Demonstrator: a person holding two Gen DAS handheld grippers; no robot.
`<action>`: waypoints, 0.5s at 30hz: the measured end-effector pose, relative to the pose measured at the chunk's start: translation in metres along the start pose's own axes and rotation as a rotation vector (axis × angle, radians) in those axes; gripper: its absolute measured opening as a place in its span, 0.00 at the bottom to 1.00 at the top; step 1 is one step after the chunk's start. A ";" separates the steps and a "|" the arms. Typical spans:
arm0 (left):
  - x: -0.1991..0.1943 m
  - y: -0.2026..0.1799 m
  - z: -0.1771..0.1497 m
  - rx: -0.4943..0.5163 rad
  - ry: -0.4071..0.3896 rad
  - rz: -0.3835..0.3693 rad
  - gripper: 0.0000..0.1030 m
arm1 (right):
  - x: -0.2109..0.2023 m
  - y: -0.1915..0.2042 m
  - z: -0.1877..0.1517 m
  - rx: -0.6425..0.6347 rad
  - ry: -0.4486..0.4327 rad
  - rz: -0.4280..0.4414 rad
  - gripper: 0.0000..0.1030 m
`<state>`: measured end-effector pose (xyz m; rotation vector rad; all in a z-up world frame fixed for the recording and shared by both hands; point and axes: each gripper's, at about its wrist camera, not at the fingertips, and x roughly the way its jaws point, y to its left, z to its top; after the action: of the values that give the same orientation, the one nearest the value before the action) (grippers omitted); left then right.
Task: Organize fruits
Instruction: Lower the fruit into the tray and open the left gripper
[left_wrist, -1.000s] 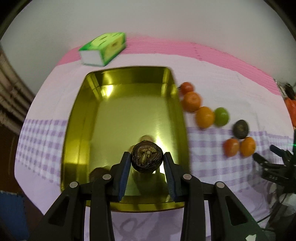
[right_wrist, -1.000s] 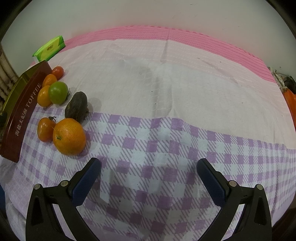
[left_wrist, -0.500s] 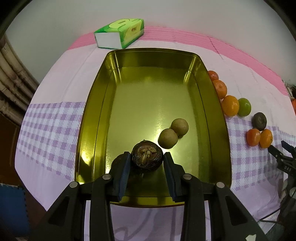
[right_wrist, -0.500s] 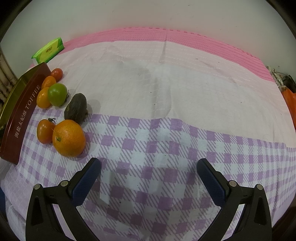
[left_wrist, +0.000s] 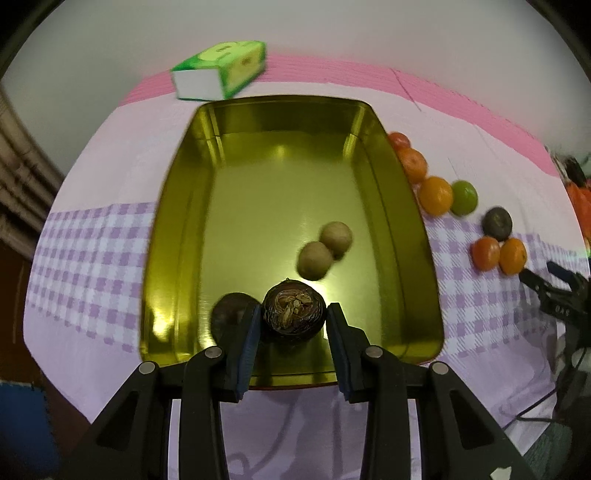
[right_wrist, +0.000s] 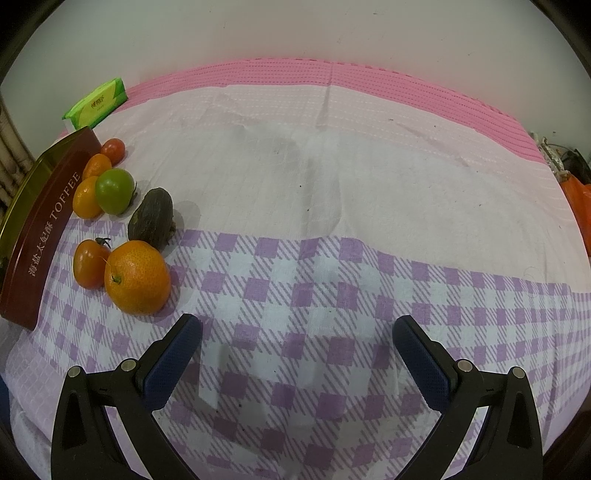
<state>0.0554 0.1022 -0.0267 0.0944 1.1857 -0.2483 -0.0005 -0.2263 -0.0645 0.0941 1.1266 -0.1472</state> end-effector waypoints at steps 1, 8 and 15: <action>0.004 -0.002 0.001 0.003 0.007 -0.003 0.32 | -0.001 0.000 -0.002 0.000 0.000 0.000 1.00; 0.019 -0.007 0.005 0.008 0.035 -0.008 0.32 | -0.001 0.000 -0.002 0.002 0.000 0.001 1.00; 0.025 -0.007 0.006 -0.002 0.048 -0.011 0.32 | -0.001 0.001 -0.002 0.001 -0.001 0.000 1.00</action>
<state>0.0684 0.0910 -0.0475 0.0927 1.2343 -0.2563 -0.0031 -0.2250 -0.0642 0.0953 1.1253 -0.1475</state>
